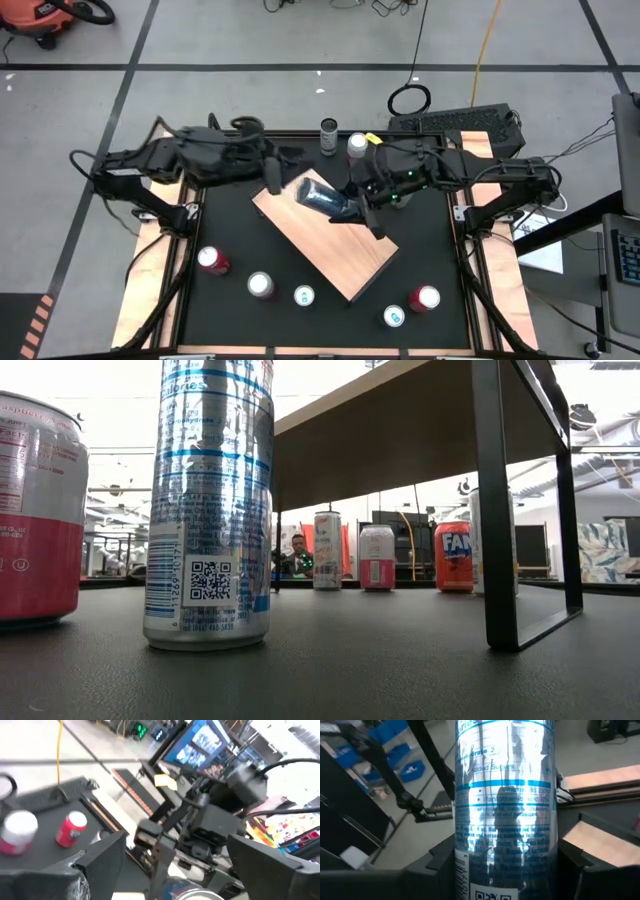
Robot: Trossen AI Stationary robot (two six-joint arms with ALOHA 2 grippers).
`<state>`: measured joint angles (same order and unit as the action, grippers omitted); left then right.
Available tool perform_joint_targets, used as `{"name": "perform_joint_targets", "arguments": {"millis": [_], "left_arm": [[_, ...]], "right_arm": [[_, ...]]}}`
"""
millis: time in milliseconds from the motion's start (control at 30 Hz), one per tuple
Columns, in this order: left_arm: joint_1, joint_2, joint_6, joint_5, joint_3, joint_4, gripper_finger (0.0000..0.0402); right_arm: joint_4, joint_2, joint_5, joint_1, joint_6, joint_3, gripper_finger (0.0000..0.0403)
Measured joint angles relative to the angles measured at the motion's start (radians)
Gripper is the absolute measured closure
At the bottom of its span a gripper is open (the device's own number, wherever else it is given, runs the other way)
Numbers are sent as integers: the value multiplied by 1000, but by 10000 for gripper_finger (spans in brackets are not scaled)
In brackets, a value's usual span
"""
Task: Place canned beverage on shelf
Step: Put the bottom left blue soda can on the shelf
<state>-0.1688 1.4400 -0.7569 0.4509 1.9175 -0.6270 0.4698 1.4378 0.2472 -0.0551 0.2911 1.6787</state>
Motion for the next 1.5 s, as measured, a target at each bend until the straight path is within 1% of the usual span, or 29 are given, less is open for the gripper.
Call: {"name": "perform_joint_targets", "arguments": {"millis": [200, 467, 600, 733, 900, 1033, 1167, 1300, 1433, 1500], "left_arm": [[-11, -42, 88, 55, 0, 0, 52], [-37, -65, 146, 90, 0, 4, 52], [-51, -63, 164, 123, 0, 27, 52], [-57, -61, 164, 157, 0, 43, 52], [-57, -55, 195, 164, 0, 81, 52], [-57, -37, 220, 164, 0, 111, 52], [-64, -9, 251, 163, 0, 166, 52], [-77, 21, 305, 176, -1, 247, 52], [-85, 57, 392, 210, -1, 342, 52], [-85, 80, 446, 216, -1, 387, 52]], "right_arm": [[-60, -30, 74, 30, 37, 0, 202], [-191, -66, 282, 110, 91, 1, 202], [-220, -76, 356, 142, 91, 2, 202], [-207, -83, 416, 172, 92, 1, 202], [-247, -93, 465, 200, 97, -40, 202], [-410, -100, 510, 213, 168, -132, 202], [-701, -108, 549, 224, 306, -254, 202], [-1026, -109, 545, 237, 469, -365, 202], [-1234, -109, 544, 240, 581, -443, 202], [-1307, -109, 545, 240, 617, -466, 202]]}}
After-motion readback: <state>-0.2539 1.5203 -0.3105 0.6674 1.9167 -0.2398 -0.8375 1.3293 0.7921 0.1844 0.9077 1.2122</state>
